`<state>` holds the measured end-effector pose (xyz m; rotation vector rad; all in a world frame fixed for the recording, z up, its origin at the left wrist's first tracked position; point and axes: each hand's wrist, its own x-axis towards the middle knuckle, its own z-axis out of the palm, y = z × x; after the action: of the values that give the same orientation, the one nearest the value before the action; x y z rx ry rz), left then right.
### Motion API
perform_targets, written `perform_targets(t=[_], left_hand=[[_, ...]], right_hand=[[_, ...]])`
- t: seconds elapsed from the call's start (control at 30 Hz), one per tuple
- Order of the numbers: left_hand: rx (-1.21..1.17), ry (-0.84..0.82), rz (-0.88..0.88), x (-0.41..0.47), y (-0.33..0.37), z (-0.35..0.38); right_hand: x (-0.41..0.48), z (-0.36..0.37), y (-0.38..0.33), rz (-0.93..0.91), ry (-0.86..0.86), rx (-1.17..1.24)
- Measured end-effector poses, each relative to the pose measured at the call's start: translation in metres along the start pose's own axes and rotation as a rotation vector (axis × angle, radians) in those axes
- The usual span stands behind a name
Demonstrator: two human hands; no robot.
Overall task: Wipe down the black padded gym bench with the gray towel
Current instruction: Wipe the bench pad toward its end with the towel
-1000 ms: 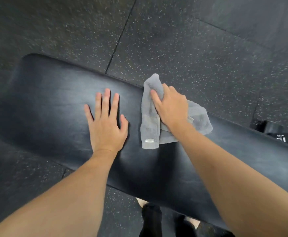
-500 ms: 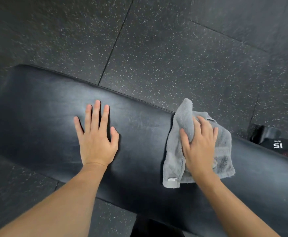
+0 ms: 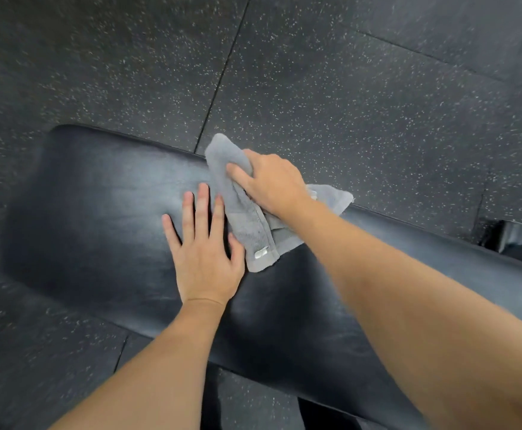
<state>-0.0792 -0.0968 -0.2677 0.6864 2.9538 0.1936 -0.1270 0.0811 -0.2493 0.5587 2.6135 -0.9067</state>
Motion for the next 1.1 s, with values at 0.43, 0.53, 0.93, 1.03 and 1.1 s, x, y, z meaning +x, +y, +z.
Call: perform_targets(t=[0.43, 0.53, 0.93, 1.03, 1.1], left_hand=[[-0.120, -0.007, 0.145, 0.050, -0.149, -0.060], [-0.005, -0.055, 0.085, 0.075, -0.220, -0.071], [-0.248, 0.010, 0.100, 0.078, -0.264, -0.045], [-0.382, 0.033, 0.040, 0.079, -0.266, -0.046], [-0.453, 0.058, -0.008, 0.079, -0.267, -0.047]], right_hand=[[-0.082, 0.061, -0.011, 0.135, 0.345, -0.204], [-0.076, 0.067, -0.030, 0.148, 0.324, -0.182], [0.102, 0.098, -0.217, -0.067, 0.191, -0.189], [0.143, 0.112, -0.269, -0.125, 0.041, -0.300], [0.149, 0.116, -0.277, -0.188, 0.005, -0.342]])
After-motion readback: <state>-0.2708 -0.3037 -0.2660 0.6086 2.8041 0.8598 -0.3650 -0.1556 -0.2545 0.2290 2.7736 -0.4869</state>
